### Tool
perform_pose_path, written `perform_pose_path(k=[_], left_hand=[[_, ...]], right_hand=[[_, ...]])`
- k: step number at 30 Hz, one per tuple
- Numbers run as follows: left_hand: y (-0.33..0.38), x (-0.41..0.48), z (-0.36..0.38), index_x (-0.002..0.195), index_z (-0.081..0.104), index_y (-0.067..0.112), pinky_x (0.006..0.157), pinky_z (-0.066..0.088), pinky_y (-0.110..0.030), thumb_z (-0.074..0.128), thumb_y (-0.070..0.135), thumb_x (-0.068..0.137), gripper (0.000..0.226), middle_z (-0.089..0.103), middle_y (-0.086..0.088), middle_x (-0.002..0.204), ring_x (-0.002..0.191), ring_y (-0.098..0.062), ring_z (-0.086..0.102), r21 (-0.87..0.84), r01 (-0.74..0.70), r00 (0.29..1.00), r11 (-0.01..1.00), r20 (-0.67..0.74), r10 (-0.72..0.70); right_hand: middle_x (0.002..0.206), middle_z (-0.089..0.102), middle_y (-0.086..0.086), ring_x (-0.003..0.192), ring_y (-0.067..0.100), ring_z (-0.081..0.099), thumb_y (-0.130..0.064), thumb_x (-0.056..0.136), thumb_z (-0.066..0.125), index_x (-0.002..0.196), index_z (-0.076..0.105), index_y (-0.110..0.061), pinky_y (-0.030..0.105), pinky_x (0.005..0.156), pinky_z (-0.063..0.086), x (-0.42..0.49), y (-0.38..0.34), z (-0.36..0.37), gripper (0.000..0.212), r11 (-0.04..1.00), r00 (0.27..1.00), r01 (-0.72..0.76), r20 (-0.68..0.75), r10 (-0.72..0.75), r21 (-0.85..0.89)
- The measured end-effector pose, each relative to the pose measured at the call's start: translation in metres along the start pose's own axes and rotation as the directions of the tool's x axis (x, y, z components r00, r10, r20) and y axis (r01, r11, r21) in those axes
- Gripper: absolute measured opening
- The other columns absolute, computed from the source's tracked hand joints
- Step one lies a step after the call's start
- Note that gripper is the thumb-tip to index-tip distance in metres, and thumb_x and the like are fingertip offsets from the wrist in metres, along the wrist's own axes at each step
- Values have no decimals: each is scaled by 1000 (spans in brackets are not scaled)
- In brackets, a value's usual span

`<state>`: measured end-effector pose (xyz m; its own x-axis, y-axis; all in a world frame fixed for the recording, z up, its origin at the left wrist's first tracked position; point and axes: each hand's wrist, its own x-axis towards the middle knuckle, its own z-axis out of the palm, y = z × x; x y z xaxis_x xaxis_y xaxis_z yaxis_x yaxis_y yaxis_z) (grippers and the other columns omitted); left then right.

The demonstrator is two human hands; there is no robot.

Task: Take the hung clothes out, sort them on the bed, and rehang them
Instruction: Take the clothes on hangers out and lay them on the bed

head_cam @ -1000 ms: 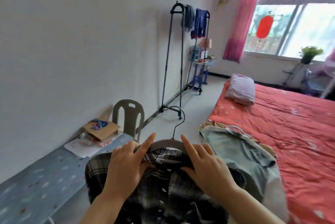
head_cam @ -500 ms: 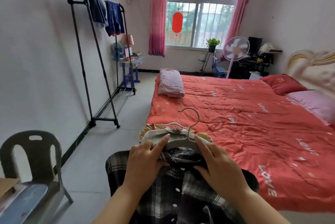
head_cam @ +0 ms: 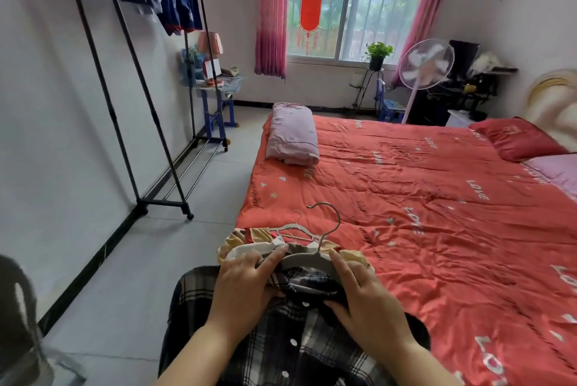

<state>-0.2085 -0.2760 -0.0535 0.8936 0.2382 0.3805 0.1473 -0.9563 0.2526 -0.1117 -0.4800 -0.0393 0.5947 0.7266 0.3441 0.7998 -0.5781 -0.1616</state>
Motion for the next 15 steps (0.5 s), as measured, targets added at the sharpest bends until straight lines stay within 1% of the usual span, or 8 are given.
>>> perform_pose_path(k=[4,6,8,9,10,12,13,15], left_hand=[[-18,66,41,128,47,32,71,51,-36,93,27,42,98,64,7,88,79,-17,64,6,35,999,999,23,-35],[-29,95,64,127,47,31,68,51,-34,93,23,39,101,62,9,83,74,-16,63,22,78,996,997,35,-79],[-42,124,89,132,42,33,67,51,-32,92,19,42,103,57,9,77,69,-15,59,53,127,988,990,81,-131],[-47,137,101,138,35,34,75,51,-35,89,18,52,102,58,7,83,77,-17,60,68,160,980,985,112,-167],[-52,149,110,144,24,35,89,46,-38,81,21,67,97,59,4,100,95,-19,58,109,203,967,973,135,-217],[-62,167,127,148,3,36,112,19,-38,55,30,92,77,38,0,140,132,-21,32,170,281,928,945,202,-312],[-66,171,137,148,-1,36,115,11,-37,47,32,96,71,27,0,148,138,-20,21,189,309,909,932,231,-348],[-71,172,152,149,2,34,116,8,-36,45,32,97,67,23,0,151,140,-20,17,206,340,888,918,252,-385]], right_hand=[[109,64,-3,87,15,67,-39,54,88,138,42,-16,21,59,54,65,49,37,98,997,996,13,90,-20,79],[104,65,-6,80,11,67,-40,50,89,136,44,-18,18,52,51,94,69,52,99,997,992,-6,128,-4,78],[98,65,-6,71,13,66,-41,48,90,136,43,-20,22,46,50,122,90,77,102,996,988,-45,149,33,81],[100,65,-4,72,15,66,-41,50,89,139,38,-22,26,47,51,136,99,90,105,995,983,-64,178,49,80],[108,63,-1,82,20,66,-42,56,86,144,28,-24,30,54,54,150,108,103,107,995,972,-84,223,69,57],[139,42,4,119,26,49,-48,80,66,149,3,-31,38,87,48,176,125,131,96,989,937,-147,318,146,-21],[149,28,4,131,25,35,-51,87,56,149,-4,-32,37,100,39,183,132,145,88,979,897,-200,395,201,-43],[154,17,5,137,26,25,-50,90,50,150,-5,-29,36,109,29,190,138,168,84,969,834,-239,498,239,-65]])
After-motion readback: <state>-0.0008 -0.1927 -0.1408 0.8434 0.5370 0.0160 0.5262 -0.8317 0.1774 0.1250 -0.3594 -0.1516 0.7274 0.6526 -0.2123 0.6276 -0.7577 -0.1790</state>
